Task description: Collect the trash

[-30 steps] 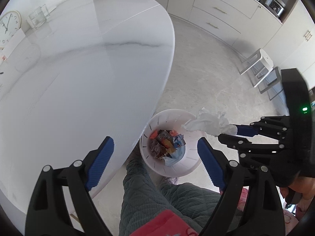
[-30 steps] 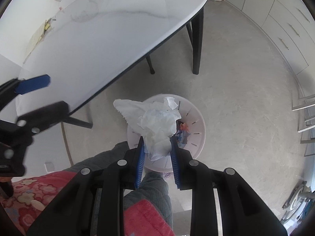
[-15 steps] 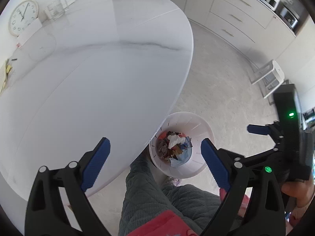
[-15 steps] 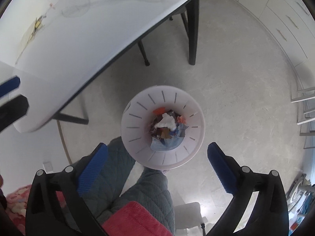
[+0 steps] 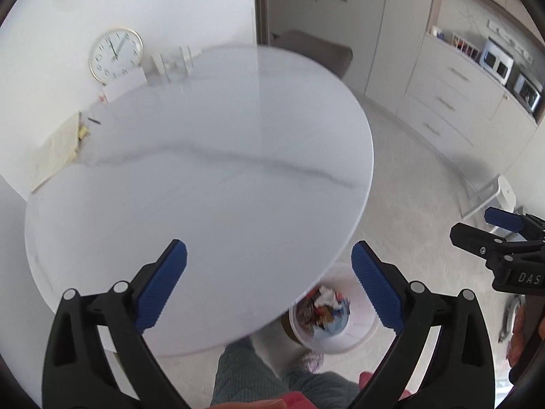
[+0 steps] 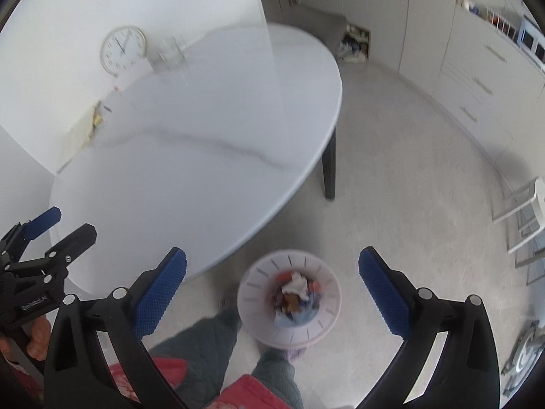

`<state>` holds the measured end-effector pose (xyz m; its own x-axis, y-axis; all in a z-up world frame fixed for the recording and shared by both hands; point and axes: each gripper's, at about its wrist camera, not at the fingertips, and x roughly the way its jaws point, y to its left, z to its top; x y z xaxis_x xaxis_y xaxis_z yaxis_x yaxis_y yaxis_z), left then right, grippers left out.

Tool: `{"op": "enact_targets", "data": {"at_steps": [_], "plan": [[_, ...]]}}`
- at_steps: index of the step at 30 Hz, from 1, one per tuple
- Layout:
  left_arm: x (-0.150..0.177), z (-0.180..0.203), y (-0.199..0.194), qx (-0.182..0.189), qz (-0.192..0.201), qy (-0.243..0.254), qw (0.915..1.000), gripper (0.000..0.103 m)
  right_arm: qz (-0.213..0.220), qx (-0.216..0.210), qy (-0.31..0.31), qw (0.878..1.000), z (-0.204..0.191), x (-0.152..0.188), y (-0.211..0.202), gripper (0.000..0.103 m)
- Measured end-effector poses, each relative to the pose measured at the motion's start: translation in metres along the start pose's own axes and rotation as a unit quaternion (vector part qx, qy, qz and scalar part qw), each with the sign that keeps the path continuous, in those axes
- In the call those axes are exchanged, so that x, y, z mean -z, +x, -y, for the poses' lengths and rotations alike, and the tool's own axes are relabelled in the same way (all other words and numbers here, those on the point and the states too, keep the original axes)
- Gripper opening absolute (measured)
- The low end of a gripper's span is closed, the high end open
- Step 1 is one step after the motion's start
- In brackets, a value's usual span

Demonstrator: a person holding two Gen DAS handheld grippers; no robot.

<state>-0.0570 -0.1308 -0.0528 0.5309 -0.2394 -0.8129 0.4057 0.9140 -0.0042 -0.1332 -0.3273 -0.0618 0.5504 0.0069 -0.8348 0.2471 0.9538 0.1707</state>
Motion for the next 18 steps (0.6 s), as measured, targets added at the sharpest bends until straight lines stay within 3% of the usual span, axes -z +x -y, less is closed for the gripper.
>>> {"op": "enact_targets", "data": {"at_steps": [7, 12, 18], "plan": [[-0.059, -0.035, -0.041, -0.003, 0.076, -0.015, 0.9970, 0.095, 0.099, 0.002, -0.031, 0.995, -0.045, -0.065, -0.053, 0.101], [-0.094, -0.056, -0.057, -0.016, 0.117, -0.009, 0.9929, 0.095, 0.144, 0.004, -0.032, 0.989, -0.075, -0.096, -0.072, 0.101], [-0.116, -0.083, -0.046, -0.012, 0.119, -0.017, 0.9927, 0.095, 0.164, 0.014, -0.024, 0.986, -0.101, -0.110, -0.074, 0.101]]}}
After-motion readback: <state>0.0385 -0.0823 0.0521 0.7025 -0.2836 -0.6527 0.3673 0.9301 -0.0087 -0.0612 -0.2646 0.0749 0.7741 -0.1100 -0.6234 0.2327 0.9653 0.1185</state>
